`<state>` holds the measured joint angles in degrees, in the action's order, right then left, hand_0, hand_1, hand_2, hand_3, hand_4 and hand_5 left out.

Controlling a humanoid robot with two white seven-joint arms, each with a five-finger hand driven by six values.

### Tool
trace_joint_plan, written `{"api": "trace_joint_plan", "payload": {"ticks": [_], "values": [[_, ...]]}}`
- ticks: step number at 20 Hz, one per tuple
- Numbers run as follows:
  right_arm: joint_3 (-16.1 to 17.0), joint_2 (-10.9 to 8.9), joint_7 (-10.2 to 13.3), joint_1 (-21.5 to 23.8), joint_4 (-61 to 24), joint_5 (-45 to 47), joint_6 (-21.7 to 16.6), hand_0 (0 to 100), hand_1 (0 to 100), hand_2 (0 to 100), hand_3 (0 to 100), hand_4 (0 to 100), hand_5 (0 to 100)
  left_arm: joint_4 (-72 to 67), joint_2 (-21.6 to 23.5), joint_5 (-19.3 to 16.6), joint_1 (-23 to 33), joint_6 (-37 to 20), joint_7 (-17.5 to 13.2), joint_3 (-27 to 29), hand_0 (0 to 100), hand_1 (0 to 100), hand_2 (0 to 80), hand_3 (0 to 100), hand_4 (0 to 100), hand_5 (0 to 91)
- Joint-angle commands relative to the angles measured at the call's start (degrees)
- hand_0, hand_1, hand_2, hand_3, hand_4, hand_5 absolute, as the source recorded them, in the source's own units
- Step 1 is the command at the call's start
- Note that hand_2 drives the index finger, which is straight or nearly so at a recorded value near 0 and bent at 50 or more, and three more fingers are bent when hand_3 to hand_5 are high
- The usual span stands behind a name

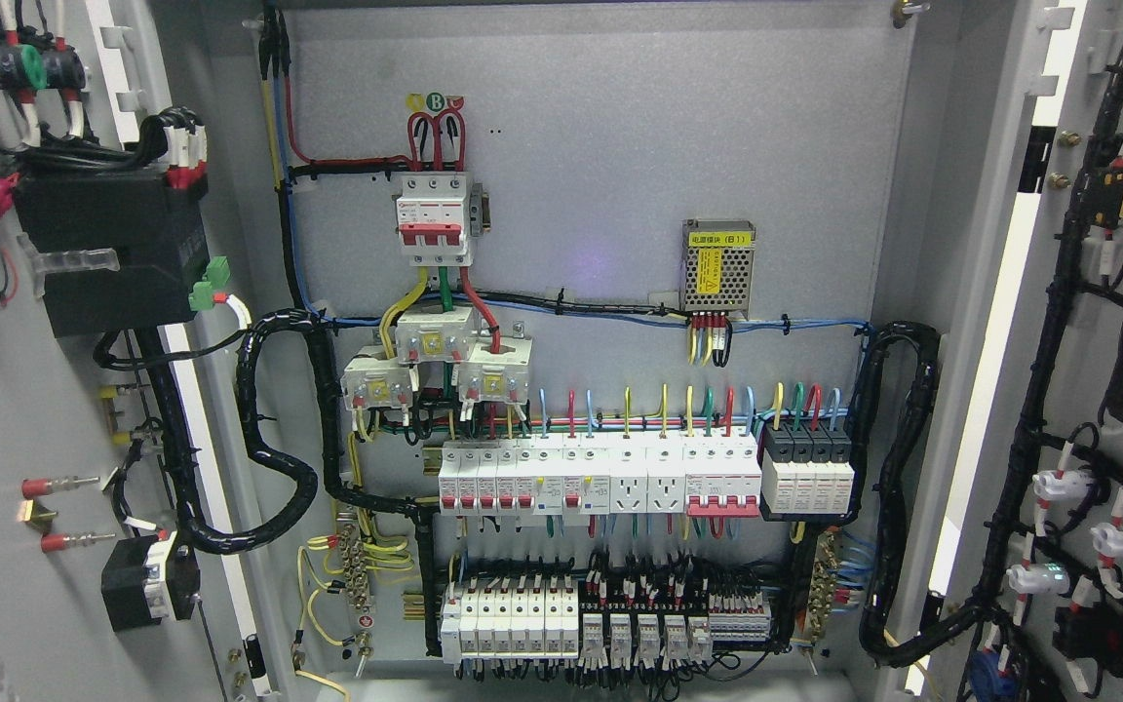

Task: Open door with both hands

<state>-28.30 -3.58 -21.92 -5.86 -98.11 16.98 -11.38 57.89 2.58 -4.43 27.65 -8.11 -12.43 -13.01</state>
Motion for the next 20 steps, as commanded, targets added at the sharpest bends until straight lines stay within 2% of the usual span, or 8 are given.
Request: {"api": "trace_joint_plan", "payload": {"ticks": [1,4,6,8,11,17,20], "values": [[4.7,-5.64,0.0,8.0,-2.9,-2.0,-5.2,0,0,0,0,0,0,29.0,4.6,-0.1,6.0,-6.6,0.0,-4.2,0,0,0.0,0,3,0.0],[6.2,-8.28,0.0,11.9,-3.1,-2.0,-9.7,0,0,0,0,0,0,33.1,5.1,-0.1,7.7,-8.3,0.4,-4.0,0,0,0.0,0,3,0.0],[7.7,-9.60,0.5,14.3,-3.1,-2.0,-11.2,0,0,0,0,0,0,35.4,5.1,-0.1,9.0,-9.3,0.6,-3.6,0,0,0.0,0,3,0.0],[8.6,-11.09,2.0,16.1,-3.4,-1.9,-12.7,0,0,0,0,0,0,37.2,5.1,-0.1,10.5,-12.9,0.6,-3.3,0,0,0.0,0,3,0.0],[9.8,-12.06,2.7,18.9,-3.5,-1.9,-19.9,0,0,0,0,0,0,38.9,5.2,0.3,11.5,-18.3,0.7,-1.6,0,0,0.0,0,3,0.0],[14.1,-13.91,2.7,25.7,-4.8,-1.9,-26.9,0,0,0,0,0,0,42.7,5.2,7.9,12.8,-22.0,0.7,2.5,0,0,0.0,0,3,0.0],[15.2,-16.19,2.7,28.3,-5.3,-1.9,-30.8,0,0,0,0,0,0,46.0,5.2,10.0,13.5,-24.2,0.7,3.7,0,0,0.0,0,3,0.0]]}}
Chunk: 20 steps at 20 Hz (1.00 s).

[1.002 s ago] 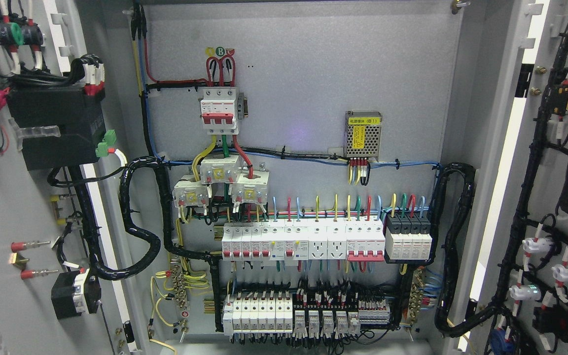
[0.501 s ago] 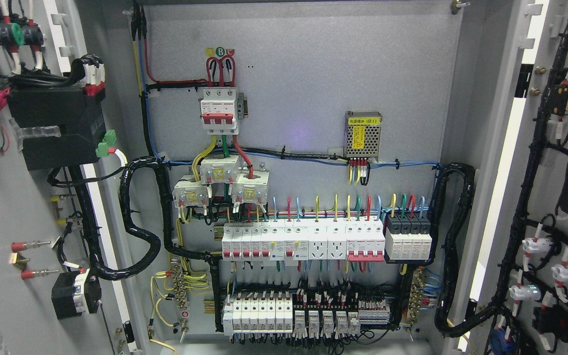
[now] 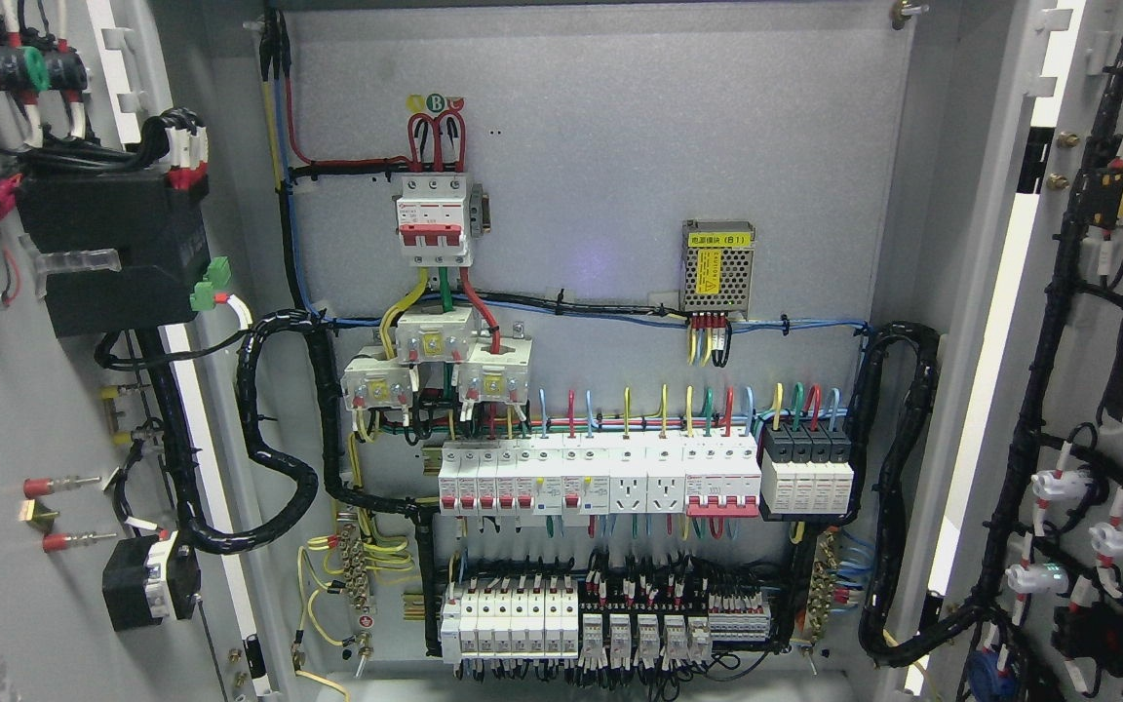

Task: Open door with both hands

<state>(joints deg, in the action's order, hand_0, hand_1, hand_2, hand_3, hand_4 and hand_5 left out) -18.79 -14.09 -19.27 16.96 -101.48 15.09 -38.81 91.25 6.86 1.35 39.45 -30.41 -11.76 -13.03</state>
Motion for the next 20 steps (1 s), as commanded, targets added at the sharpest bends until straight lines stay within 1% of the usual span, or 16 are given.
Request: {"api": "trace_joint_plan", "payload": {"ticks": [1,4,5,8,11,15,18,20], "values": [[6.5,-6.12,0.0,5.9,-2.0,0.2,-4.4,0,0,0,0,0,0,13.1,1.1,5.1,1.8,-3.1,0.0,4.1,0,0,0.0,0,3,0.0],[9.4,-6.21,0.0,7.1,-2.1,0.5,-6.1,0,0,0,0,0,0,14.1,1.3,7.1,1.9,-5.9,0.1,4.5,0,0,0.0,0,3,0.0],[10.3,-6.21,0.0,7.2,-2.1,0.6,-6.4,0,0,0,0,0,0,14.7,1.3,7.2,1.9,-5.9,0.1,4.8,0,0,0.0,0,3,0.0],[13.2,-6.13,0.0,7.4,-2.3,0.8,-8.7,0,0,0,0,0,0,16.3,1.4,7.2,1.8,-6.2,0.1,5.2,0,0,0.0,0,3,0.0],[15.1,-6.21,0.1,7.4,-2.8,1.1,-10.7,0,0,0,0,0,0,18.6,1.5,7.2,1.6,-7.2,0.1,5.4,0,0,0.0,0,3,0.0],[17.3,-6.30,0.1,6.9,-3.3,5.0,-10.9,0,0,0,0,0,0,19.6,1.4,7.3,0.4,-7.9,0.1,6.2,0,0,0.0,0,3,0.0],[19.2,-7.62,0.1,6.7,-4.0,7.0,-11.0,0,0,0,0,0,0,19.8,1.4,7.3,-1.0,-9.6,0.1,6.2,0,0,0.0,0,3,0.0],[20.2,-8.15,0.1,6.8,-5.3,7.5,-11.1,0,0,0,0,0,0,20.3,1.4,7.1,-2.0,-10.1,0.1,6.2,0,0,0.0,0,3,0.0]]}}
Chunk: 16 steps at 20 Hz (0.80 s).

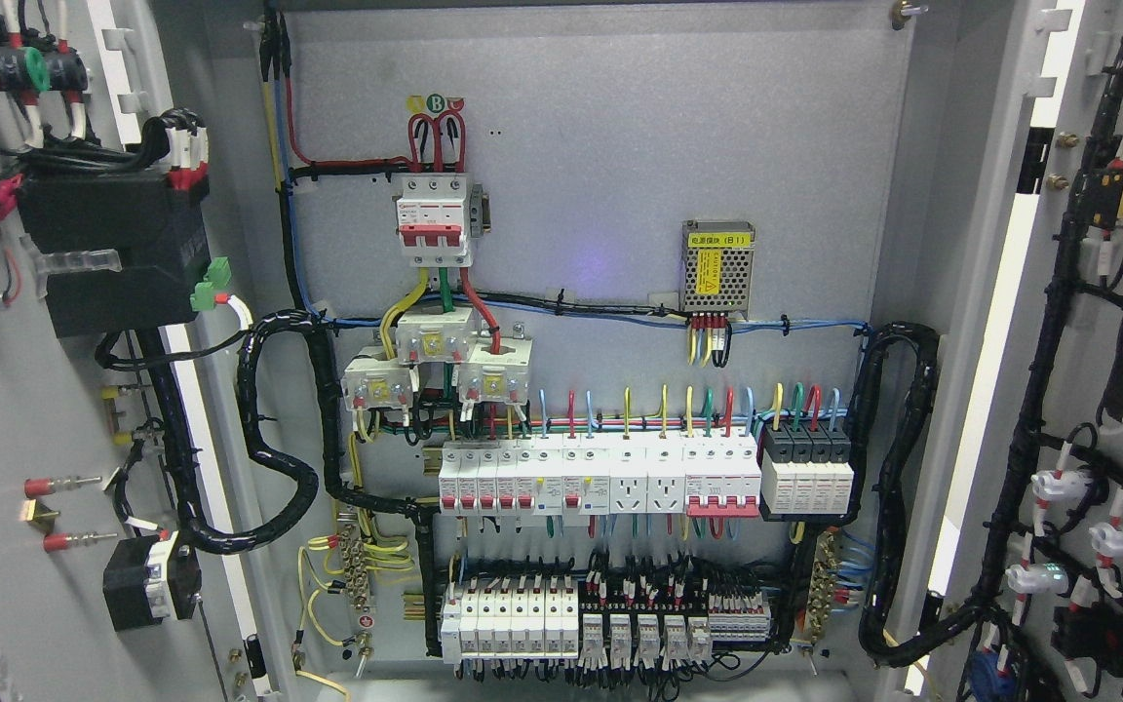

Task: Open door with both hands

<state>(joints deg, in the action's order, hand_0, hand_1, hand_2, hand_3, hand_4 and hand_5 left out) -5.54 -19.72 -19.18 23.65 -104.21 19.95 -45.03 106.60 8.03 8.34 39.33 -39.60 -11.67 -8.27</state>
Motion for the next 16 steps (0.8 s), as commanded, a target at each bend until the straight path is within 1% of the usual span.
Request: {"api": "trace_joint_plan", "payload": {"ticks": [1,4,7,9,10,13,16], "values": [[6.9,-2.52,-0.1,0.2,-3.3,2.6,-5.1,0,0,0,0,0,0,5.3,0.3,0.2,-2.4,-0.9,0.0,1.4,0,0,0.0,0,3,0.0],[6.9,-2.34,0.0,0.7,-5.3,2.6,-7.4,0,0,0,0,0,0,6.3,0.5,0.1,-4.8,-1.6,0.0,1.3,0,0,0.0,0,3,0.0],[7.2,-2.52,0.0,0.8,-6.3,2.6,-7.6,0,0,0,0,0,0,6.3,0.5,0.1,-7.0,-4.4,0.0,1.4,0,0,0.0,0,3,0.0],[8.6,-2.52,0.0,0.8,-8.2,3.0,-7.6,0,0,0,0,0,0,6.3,0.8,0.1,-7.9,-6.4,0.0,1.5,0,0,0.0,0,3,0.0],[8.8,-2.52,0.0,0.8,-9.2,3.1,-7.6,0,0,0,0,0,0,6.3,1.2,0.1,-8.0,-7.6,0.0,1.5,0,0,0.0,0,3,0.0],[8.9,-2.26,0.1,0.9,-11.9,3.1,-7.6,0,0,0,0,0,0,6.3,1.3,0.1,-8.5,-12.2,0.5,1.5,0,0,0.0,0,3,0.0],[9.0,-2.17,1.3,1.0,-13.5,3.1,-7.6,0,0,0,0,0,0,6.4,1.4,0.1,-8.7,-12.8,1.2,1.5,0,0,0.0,0,3,0.0]]}}
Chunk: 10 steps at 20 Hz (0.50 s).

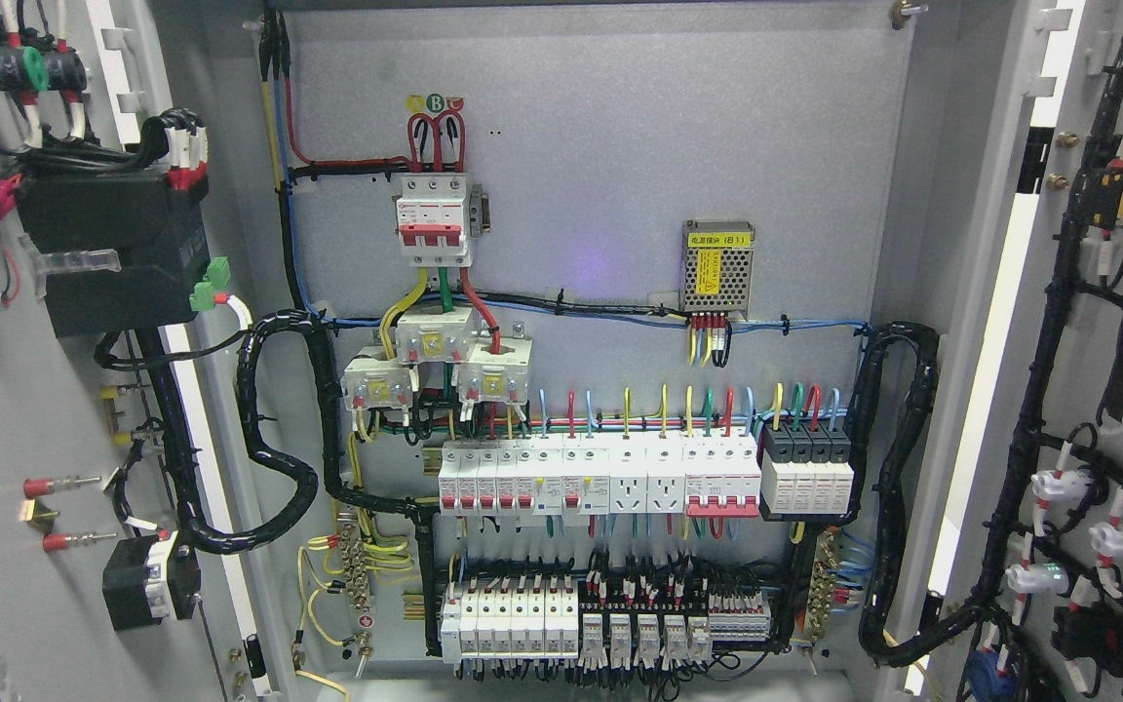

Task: Open door with both hands

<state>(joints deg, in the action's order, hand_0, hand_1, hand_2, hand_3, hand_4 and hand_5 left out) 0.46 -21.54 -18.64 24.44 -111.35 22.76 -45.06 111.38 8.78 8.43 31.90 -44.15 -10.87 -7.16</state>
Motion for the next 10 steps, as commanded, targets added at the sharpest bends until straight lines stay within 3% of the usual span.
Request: {"api": "trace_joint_plan", "payload": {"ticks": [1,10], "values": [[3.1,-0.34,0.9,0.3,-6.4,0.3,-7.6,0,0,0,0,0,0,1.7,0.7,0.0,-1.4,-8.5,0.4,0.4,0,0,0.0,0,3,0.0],[1.8,-1.57,0.9,4.1,-4.2,4.5,-7.4,0,0,0,0,0,0,1.7,1.4,0.1,-2.5,-17.4,2.0,2.5,0,0,0.0,0,3,0.0]]}}
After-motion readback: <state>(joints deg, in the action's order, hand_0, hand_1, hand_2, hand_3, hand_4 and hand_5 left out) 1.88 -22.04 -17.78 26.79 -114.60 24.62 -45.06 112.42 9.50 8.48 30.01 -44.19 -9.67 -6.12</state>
